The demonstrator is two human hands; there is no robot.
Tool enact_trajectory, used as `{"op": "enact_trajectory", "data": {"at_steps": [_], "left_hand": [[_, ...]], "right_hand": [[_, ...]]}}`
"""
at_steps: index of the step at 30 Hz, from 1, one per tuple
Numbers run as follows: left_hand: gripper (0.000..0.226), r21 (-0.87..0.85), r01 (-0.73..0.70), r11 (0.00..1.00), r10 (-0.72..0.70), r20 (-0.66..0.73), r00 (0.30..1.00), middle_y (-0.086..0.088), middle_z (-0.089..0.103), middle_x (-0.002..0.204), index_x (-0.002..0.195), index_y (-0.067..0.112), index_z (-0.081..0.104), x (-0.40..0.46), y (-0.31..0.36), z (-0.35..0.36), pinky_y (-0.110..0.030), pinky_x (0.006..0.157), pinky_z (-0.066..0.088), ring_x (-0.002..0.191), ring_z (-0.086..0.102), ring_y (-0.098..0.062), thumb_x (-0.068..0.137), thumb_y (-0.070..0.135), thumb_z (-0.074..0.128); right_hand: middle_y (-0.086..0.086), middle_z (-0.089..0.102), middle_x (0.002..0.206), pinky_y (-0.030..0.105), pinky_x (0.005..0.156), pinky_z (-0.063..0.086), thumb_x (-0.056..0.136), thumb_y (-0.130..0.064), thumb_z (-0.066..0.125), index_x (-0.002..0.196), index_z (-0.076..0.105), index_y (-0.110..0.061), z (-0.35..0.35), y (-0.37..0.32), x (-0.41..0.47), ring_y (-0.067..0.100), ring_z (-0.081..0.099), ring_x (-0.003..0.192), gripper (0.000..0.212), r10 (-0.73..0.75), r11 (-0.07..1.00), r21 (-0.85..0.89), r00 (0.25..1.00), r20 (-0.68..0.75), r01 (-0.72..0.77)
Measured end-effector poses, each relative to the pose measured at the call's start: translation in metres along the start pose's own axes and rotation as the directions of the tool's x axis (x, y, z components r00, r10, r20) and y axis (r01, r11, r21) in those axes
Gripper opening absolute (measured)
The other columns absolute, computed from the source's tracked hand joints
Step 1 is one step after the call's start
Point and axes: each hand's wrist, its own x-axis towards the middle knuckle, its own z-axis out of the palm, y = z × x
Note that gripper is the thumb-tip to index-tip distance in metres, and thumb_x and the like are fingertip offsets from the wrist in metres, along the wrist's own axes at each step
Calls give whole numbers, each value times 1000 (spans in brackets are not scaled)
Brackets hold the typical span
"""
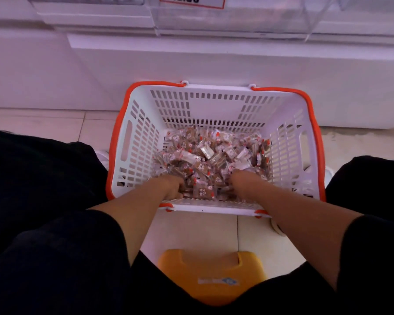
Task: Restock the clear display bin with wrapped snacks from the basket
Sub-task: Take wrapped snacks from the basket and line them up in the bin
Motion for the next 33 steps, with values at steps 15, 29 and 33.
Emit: {"op": "enact_trajectory", "data": {"at_steps": [15,29,33], "left_hand": [[43,27,-126,992,124,77,989,-7,50,147,143,26,49,11,9,0,-42,108,41,127,51,-29,103,40,48],[34,-601,-149,786,-1,-241,970,-14,52,137,134,17,47,6,11,-25,-35,84,46,110,56,-28,103,30,51],[53,-861,-86,501,-82,-147,986,-11,44,149,142,12,46,0,20,-42,-43,108,41,128,48,-29,97,35,62]], "right_hand": [[9,57,69,31,56,50,102,-17,53,98,56,-11,-29,4,3,17,53,54,8,-9,623,762,973,231,-175],[8,46,57,27,51,50,95,-12,47,64,51,-11,-38,-1,3,19,49,45,31,116,494,847,980,159,-196],[10,49,78,28,60,53,102,-52,36,89,56,-19,-57,-10,-9,15,59,69,41,50,452,880,990,135,-143]]}}
